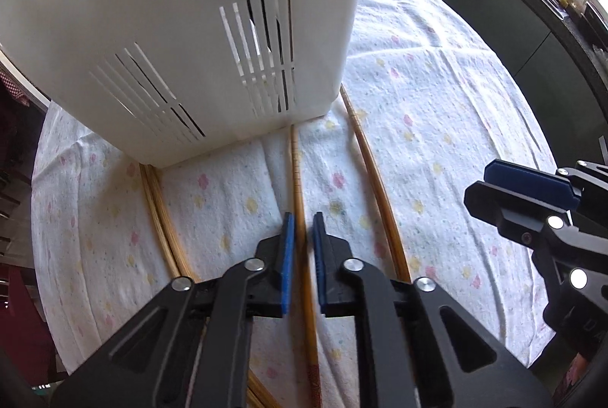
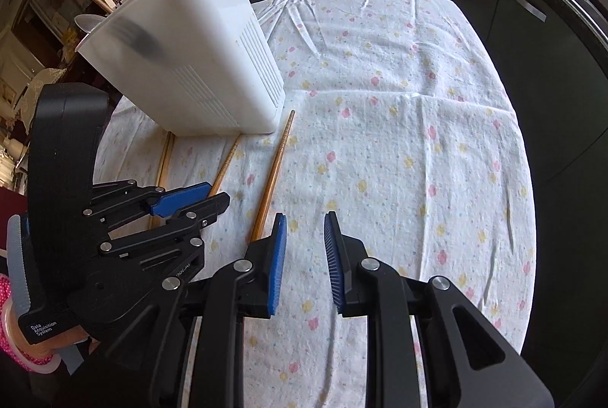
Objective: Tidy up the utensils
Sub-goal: 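Grasp another wooden chopstick with the left tool while the right tool grasps one, then lift both chopsticks upright over the basket and lower them in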
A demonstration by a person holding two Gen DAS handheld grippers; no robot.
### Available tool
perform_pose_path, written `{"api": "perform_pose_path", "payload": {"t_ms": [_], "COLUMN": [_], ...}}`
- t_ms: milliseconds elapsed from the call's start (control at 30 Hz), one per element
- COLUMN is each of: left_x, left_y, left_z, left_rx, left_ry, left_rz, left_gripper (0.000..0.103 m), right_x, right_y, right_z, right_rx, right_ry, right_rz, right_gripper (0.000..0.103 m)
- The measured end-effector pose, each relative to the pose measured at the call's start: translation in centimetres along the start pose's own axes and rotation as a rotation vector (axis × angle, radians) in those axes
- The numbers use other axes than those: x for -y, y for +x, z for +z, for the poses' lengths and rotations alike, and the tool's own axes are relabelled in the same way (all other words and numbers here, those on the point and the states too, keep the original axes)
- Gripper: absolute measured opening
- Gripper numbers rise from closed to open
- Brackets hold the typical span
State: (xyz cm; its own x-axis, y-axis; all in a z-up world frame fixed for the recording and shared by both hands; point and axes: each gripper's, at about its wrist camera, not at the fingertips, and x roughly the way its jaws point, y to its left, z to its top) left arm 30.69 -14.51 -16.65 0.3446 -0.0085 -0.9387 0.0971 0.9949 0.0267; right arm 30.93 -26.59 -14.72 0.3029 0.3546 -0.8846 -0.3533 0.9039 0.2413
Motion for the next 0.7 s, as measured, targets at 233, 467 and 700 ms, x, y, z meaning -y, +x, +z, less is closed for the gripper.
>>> {"api": "perform_pose_path", "payload": {"t_ms": [233, 467, 700], "left_x": [-1.1, -3.3, -4.5], "left_y": [-1.0, -4.4, -7.5], "left_z": [-0.8, -2.1, -3.0], "left_rx": [0.027, 0.119, 0.198], "left_ry": [-0.012, -0.041, -0.049], "left_rz": [-0.026, -0.067, -0.105], "left_gripper": [0.006, 0.006, 0.006], "right_x": [-1.5, -3.8, -5.1], "right_y": [2.6, 4.8, 6.0], "right_z": [0.9, 2.6, 3.4], "right_rx": [-0.046, -0.035, -0.035], "right_ry": [0.009, -0.004, -0.014], "right_rz": [0.031, -0.029, -0.123], "right_gripper": [0.021, 0.021, 0.01]}}
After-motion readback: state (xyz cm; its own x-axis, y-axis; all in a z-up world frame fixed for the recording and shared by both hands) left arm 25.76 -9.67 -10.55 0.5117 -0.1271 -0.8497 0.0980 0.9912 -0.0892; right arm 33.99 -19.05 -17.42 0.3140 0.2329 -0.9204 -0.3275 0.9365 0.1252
